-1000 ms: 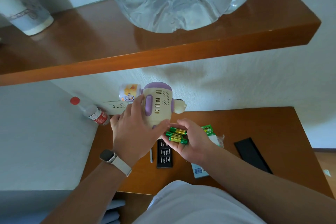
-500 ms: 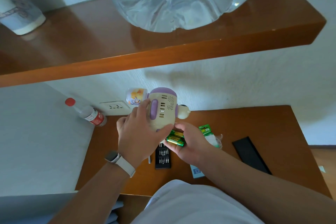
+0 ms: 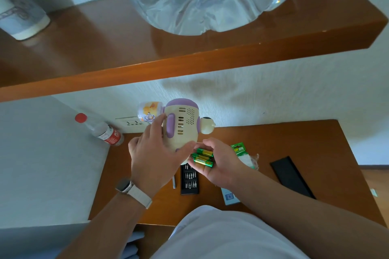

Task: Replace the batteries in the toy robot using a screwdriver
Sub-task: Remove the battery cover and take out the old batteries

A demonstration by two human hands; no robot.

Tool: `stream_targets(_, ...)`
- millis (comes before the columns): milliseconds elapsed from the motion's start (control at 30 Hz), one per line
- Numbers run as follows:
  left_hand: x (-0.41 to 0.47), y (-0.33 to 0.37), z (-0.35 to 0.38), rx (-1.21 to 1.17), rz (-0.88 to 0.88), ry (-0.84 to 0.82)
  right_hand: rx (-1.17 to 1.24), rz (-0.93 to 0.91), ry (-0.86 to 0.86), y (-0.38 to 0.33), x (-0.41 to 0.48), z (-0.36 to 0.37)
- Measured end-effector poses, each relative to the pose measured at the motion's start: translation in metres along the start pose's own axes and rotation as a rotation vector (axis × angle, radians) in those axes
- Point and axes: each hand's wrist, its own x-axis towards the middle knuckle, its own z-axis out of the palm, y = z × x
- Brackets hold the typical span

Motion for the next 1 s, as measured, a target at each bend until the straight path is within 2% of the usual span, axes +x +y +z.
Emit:
stream_targets(67, -0.002, 0.001, 0.000, 0.028, 0.042, 0.035, -0.007, 0.004, 0.008, 0.000, -0.002, 0.002)
stream_targets(200, -0.010, 0.003, 0.009, 0.228, 0.139, 0.051, -0.005, 0.002, -0.053, 0.007, -0.009, 0.011)
stream_targets(467, -0.008, 0.003, 0.010, 0.292, 0.129, 0.065, 0.028, 0.011, -0.072, 0.010, -0.009, 0.013)
stream_targets(700, -0.013, 0.007, 0.005, 0.328, 0.227, 0.206, 0.011, 0.023, -0.015, 0.008, -0.005, 0.007)
stream_targets(867, -0.016, 0.008, 0.010, 0.394, 0.222, 0.080, 0.008, 0.010, -0.039, 0.014, -0.001, 0.009)
stream_targets(1000, -0.010, 0.008, 0.010, 0.380, 0.216, 0.102, 0.022, -0.014, -0.068, 0.009, -0.002, 0.011)
